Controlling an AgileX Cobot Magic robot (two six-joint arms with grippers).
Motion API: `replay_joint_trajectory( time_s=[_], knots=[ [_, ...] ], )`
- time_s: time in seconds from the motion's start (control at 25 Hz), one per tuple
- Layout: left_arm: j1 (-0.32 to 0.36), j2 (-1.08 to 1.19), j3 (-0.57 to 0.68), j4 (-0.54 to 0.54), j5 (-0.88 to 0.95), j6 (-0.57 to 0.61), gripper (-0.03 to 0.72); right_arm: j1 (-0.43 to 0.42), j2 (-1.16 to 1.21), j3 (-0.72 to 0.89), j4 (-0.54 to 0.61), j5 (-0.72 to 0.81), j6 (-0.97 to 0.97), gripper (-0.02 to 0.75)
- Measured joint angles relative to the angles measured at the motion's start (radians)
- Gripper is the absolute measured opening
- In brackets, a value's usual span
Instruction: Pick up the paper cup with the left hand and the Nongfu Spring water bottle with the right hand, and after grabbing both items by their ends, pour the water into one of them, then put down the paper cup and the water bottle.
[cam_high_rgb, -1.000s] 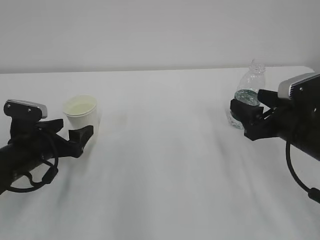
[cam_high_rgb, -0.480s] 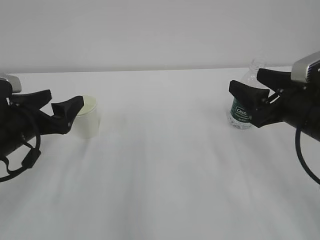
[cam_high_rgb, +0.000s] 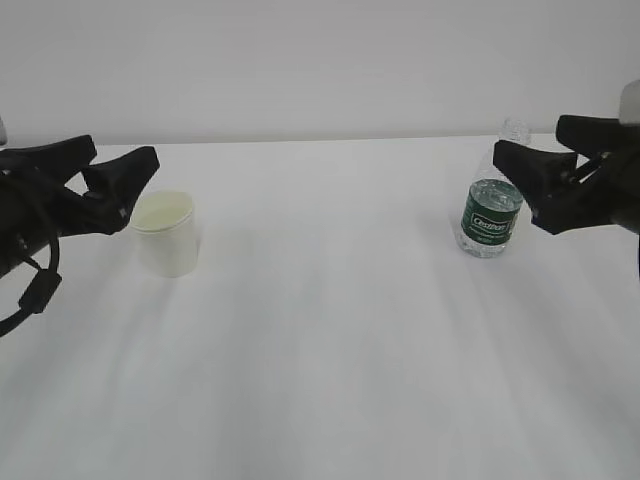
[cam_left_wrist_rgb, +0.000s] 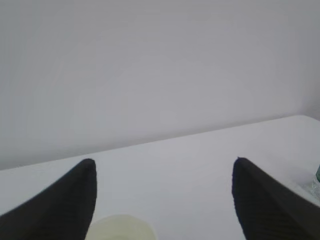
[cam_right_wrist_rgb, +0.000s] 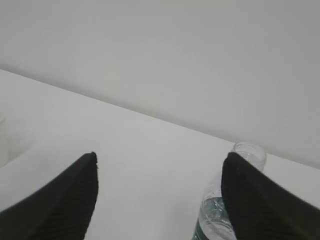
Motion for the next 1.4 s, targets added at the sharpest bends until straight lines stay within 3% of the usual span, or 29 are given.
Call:
replay_joint_trajectory(
  time_s=[0.44,0.68,0.96,1.4],
  knots=[
    [0.0,-0.178,0.002,0.01,0.002,-0.004,0.574,0.0,-0.219,0.002,0.008,0.226,0.069,0.586],
    [0.0,-0.296,0.008,0.01,0.103,-0.006,0.57,0.0,-0.349,-0.006,0.008,0.363,0.072,0.587],
    [0.0,-0.497,0.008,0.01,0.284,-0.01,0.568,0.0,-0.527,-0.061,0.012,0.582,0.074,0.586],
    [0.0,-0.81,0.011,0.01,0.645,-0.012,0.568,0.0,-0.789,-0.061,0.02,0.799,0.086,0.586]
  ],
)
